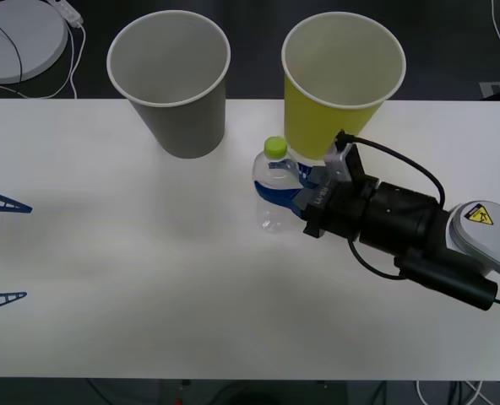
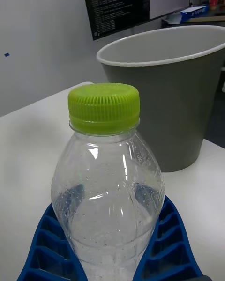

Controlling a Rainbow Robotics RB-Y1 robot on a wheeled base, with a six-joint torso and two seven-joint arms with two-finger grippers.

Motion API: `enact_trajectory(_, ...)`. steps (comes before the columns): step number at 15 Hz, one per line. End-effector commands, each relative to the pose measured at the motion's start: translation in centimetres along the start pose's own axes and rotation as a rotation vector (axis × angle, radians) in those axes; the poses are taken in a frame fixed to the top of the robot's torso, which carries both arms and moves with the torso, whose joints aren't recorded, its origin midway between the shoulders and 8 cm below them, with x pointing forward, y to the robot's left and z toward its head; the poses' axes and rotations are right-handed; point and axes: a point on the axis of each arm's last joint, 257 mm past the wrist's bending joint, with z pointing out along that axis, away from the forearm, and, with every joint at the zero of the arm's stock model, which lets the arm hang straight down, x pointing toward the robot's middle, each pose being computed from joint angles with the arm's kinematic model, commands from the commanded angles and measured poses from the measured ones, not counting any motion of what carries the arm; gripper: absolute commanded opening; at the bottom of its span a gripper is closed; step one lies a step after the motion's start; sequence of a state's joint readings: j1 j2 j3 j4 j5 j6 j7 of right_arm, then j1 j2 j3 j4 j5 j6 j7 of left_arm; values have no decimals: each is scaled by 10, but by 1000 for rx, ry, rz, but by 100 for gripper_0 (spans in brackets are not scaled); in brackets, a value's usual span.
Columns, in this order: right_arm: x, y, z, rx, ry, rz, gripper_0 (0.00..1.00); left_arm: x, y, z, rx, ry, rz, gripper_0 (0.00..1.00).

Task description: Put the can into the green bin and the plastic bottle into the gray bin

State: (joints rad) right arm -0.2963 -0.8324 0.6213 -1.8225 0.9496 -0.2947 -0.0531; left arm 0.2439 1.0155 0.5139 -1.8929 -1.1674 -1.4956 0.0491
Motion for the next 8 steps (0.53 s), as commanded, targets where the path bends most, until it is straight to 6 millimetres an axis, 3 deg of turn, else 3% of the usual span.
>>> enact_trajectory(1,-12,0,-10,-14,-8,38,0,0,0,0,0,0,0,100)
enact_trajectory(8,-50,-1,-38,-62,17,188,0,0,0,0,0,0,0,100)
